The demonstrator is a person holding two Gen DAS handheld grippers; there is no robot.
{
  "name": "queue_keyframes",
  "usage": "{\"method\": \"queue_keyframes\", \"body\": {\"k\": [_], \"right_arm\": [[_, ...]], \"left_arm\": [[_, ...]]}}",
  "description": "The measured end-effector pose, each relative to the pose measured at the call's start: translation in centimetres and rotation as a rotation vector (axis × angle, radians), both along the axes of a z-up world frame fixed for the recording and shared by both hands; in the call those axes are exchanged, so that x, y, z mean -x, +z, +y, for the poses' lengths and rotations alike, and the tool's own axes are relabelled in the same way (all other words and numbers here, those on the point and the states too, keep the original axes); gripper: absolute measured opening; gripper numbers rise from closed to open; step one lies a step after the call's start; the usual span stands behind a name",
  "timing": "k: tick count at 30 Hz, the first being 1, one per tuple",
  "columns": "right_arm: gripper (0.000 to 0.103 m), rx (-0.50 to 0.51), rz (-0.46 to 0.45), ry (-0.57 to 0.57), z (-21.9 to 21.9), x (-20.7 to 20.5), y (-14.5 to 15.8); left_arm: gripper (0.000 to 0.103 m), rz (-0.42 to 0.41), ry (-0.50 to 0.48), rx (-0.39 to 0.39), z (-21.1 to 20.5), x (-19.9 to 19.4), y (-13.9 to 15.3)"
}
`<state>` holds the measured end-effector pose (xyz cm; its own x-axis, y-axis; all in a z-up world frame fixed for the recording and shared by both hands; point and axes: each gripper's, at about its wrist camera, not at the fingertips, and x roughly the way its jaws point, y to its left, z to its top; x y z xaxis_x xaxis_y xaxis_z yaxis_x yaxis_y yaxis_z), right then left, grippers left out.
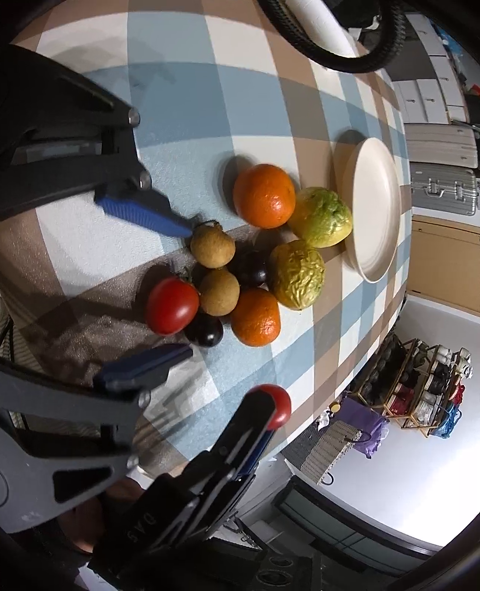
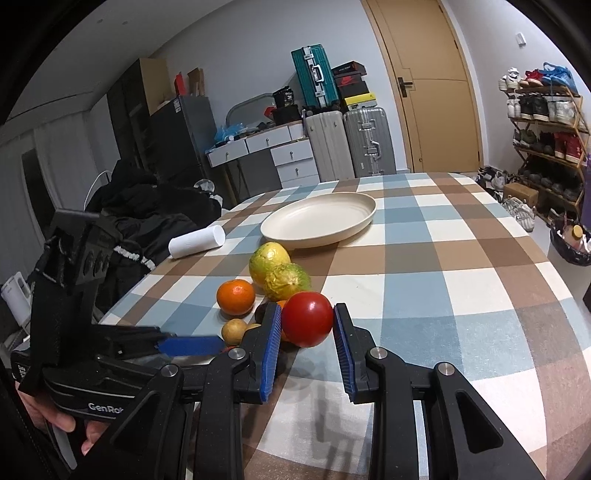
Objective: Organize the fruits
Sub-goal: 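Close the left tool on another red tomato while the right tool holds its tomato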
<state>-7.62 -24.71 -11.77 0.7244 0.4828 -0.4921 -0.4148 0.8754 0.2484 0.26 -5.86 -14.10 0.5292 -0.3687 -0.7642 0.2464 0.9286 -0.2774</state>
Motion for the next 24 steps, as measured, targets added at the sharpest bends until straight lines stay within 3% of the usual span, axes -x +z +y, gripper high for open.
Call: {"method": "queue_keyframes", "body": {"k": [3, 8, 18, 24], "right_arm": [[0.029, 0.003, -0.006, 0.000, 0.1, 0.0, 0.1], [0.029, 0.016, -0.013, 0.002, 0.3, 0.2, 0.1], [0.029, -0.012, -0.008, 0.014, 0.4, -0.3, 0.8], [0.029, -0.037, -0.003, 0.026, 0.6, -1.6, 1.8]], "left_arm": [[0.038, 0.002, -0.010, 0.013, -0.1, 0.0, -0.1], [0.032, 0.026, -0.015, 0.067, 0.4, -0.3, -0.4], [0.031, -0.013, -0.022, 0.135, 1.7, 0.3, 1.0], [0.031, -0.080, 0.004, 0.195, 3.8, 0.3, 4.2]]}}
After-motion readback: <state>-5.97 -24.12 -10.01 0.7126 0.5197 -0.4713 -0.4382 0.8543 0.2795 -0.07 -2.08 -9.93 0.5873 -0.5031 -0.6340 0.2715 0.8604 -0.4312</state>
